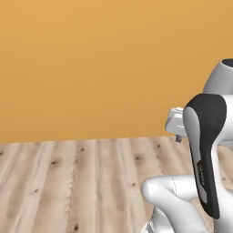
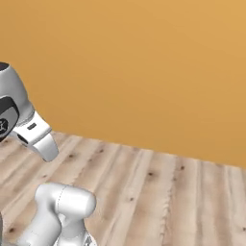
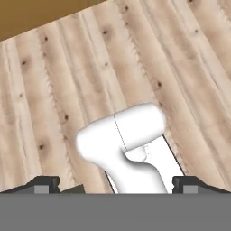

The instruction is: Place two dumplings into each of the tupperware containers and then place the containers in the fridge.

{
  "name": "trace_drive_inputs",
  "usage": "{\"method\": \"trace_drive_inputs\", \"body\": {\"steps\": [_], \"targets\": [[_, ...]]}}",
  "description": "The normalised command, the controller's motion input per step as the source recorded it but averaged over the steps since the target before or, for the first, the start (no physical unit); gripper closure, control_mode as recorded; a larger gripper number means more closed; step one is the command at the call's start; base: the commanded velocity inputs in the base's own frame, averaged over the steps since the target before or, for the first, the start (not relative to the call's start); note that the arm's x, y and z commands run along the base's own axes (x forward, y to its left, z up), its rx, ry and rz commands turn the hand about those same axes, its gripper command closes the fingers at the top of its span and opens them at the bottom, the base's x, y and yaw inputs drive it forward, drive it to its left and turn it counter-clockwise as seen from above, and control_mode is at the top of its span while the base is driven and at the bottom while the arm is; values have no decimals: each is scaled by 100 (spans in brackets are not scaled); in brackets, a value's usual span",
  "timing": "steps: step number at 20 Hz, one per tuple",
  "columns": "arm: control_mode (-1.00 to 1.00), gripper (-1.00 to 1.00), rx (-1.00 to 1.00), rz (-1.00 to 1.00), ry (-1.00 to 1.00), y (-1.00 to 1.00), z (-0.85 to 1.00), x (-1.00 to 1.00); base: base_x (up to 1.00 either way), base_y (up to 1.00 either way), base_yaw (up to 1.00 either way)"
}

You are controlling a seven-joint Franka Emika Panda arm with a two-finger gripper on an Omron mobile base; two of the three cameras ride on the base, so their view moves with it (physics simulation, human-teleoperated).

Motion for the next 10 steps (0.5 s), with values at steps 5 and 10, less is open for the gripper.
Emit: {"method": "trace_drive_inputs", "body": {"steps": [5, 10], "targets": [[100, -100, 0, 0, 0, 0, 0, 0, 100, 0, 62], [100, -100, 0, 0, 0, 0, 0, 0, 97, 0, 77]]}}
